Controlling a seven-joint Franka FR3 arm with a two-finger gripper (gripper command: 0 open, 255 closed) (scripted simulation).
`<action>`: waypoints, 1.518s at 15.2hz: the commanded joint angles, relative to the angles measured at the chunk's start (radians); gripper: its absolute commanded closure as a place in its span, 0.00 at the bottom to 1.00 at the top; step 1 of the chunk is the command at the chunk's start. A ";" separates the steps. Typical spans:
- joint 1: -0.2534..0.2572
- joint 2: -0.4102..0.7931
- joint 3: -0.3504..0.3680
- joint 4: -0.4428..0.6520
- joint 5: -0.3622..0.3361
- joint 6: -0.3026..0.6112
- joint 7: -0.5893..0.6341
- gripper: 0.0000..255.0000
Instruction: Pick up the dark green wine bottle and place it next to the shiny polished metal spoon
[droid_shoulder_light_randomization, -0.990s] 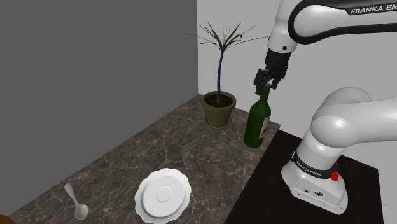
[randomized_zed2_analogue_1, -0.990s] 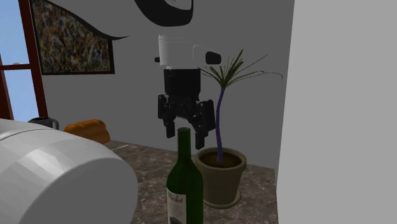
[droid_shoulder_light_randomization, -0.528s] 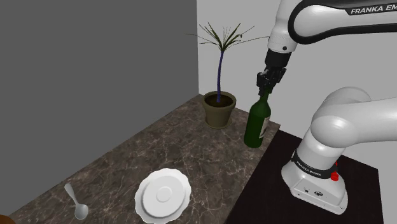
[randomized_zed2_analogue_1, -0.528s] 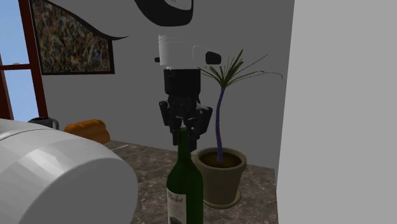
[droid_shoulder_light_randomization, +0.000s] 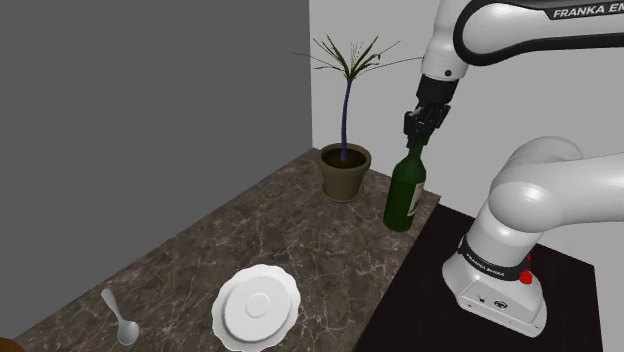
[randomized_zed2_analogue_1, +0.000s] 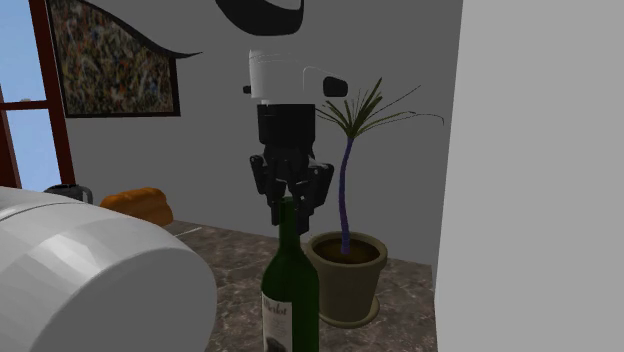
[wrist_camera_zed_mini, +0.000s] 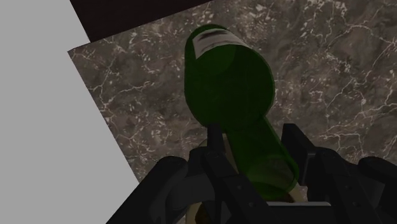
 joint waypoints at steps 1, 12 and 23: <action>0.002 0.002 0.003 0.027 0.003 -0.025 0.000 1.00; 0.012 0.037 0.017 0.189 0.018 -0.151 0.003 1.00; 0.020 0.093 0.028 0.363 0.030 -0.269 0.004 1.00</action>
